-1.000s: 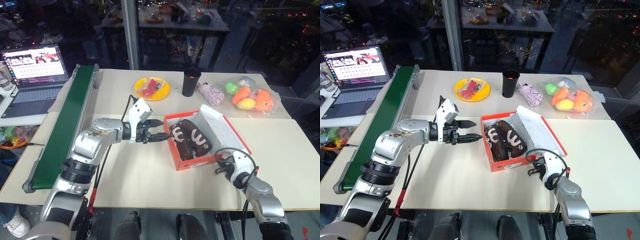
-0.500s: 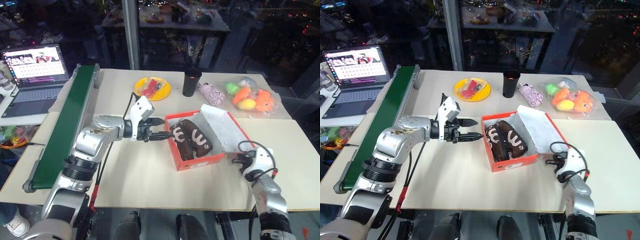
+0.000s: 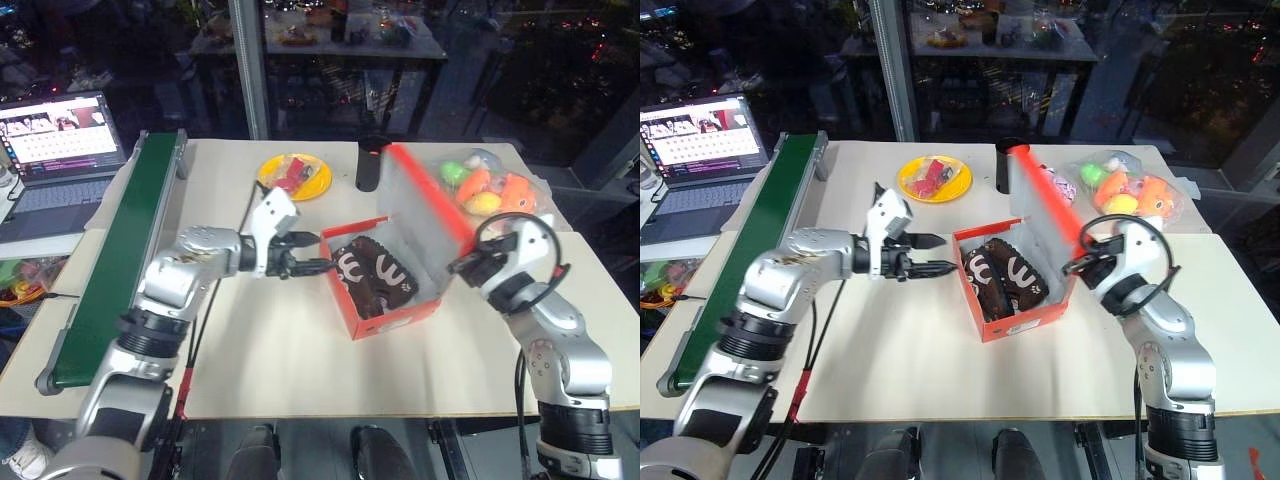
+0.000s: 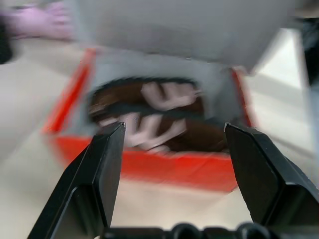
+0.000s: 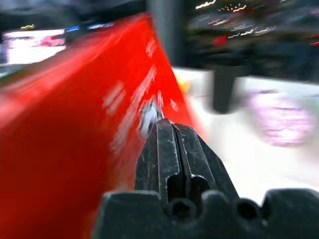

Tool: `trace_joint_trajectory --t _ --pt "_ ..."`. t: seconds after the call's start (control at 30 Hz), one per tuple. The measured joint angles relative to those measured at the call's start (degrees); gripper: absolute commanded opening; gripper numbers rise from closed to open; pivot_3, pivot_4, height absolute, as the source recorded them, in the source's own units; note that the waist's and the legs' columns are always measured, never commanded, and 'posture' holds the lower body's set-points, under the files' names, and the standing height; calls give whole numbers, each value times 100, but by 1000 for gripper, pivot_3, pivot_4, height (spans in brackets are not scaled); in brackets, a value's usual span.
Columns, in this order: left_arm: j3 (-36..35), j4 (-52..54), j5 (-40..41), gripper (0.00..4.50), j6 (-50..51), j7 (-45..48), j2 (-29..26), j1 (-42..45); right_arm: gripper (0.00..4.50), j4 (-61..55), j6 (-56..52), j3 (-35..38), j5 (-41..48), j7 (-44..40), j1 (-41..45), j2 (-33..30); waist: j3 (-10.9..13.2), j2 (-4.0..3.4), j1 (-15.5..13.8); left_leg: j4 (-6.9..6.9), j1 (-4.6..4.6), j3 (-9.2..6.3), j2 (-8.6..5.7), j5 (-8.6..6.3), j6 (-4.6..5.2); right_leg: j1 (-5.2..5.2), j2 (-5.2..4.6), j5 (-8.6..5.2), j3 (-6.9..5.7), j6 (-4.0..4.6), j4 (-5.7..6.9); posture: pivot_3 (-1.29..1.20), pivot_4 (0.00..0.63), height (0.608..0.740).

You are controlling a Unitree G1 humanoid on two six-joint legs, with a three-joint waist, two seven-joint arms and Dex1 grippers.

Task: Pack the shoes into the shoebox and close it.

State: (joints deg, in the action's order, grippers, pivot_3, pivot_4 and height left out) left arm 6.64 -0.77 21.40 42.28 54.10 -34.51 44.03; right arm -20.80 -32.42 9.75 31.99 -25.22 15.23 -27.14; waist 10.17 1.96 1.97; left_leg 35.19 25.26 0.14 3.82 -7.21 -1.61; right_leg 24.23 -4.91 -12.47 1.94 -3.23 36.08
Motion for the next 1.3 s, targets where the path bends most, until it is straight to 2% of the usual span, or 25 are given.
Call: trace_joint_trajectory --t 0.13,0.27,0.5,0.6,0.7,0.8,0.93,1.03,1.07,1.3 --pt "-121 115 25 3379 49 47 -208 -39 55 -74 -483 -265 184 -64 38 0 0 1 -83 2 2 1 0 0 0 -2 0 -13 1 23 -4 0 150 736" --pt "-118 320 114 3379 203 -14 -152 -179 55 77 -666 -774 164 -192 326 122 1 2 -122 4 4 2 0 0 0 0 0 -17 0 29 -2 0 150 736" --pt "-87 666 164 3379 384 -177 36 -500 55 1057 -620 -2091 -1000 -520 738 -152 1 3 -125 5 8 5 -1 0 0 4 0 -8 2 14 0 0 150 736" --pt "-81 750 206 3379 389 -181 102 -611 55 1058 -609 -2288 -1319 -642 904 -331 -6 14 -122 7 3 3 2 0 0 -1 2 -4 1 6 0 0 150 736" --pt "-94 837 246 3379 166 -151 130 -819 789 1003 -723 -2096 -1227 -643 859 -236 -6 15 -123 7 4 4 2 0 0 0 2 -5 2 10 -1 0 150 736" --pt "-129 899 329 3379 -83 -58 126 -1089 1870 690 -1108 -1433 -713 -658 763 -199 -5 16 -126 7 13 3 3 0 0 6 2 1 2 2 -1 0 150 736" --pt "-358 976 378 3379 -494 3 104 -1537 3169 -99 -1486 -433 -110 -821 544 -719 -4 17 -140 6 14 3 4 -1 -1 5 2 -7 1 14 -6 0 150 736" --pt "-630 1028 539 3379 -594 -46 140 -1780 4263 -441 -1645 359 176 -919 69 -1144 -5 17 -168 7 10 4 5 -1 -1 1 2 -18 1 33 -6 0 150 736" --pt "-697 1038 580 3379 -618 -94 194 -1817 4468 -514 -1669 583 265 -940 -153 -1215 -5 17 -179 7 8 4 5 -1 -1 -1 2 -18 1 33 -6 0 150 736" --pt "-775 1087 466 3379 -1162 -314 300 -2416 4468 -623 -1395 1501 289 -1031 -1645 -1141 -5 17 -162 8 6 11 4 -2 1 2 2 -17 12 33 -7 0 150 736"
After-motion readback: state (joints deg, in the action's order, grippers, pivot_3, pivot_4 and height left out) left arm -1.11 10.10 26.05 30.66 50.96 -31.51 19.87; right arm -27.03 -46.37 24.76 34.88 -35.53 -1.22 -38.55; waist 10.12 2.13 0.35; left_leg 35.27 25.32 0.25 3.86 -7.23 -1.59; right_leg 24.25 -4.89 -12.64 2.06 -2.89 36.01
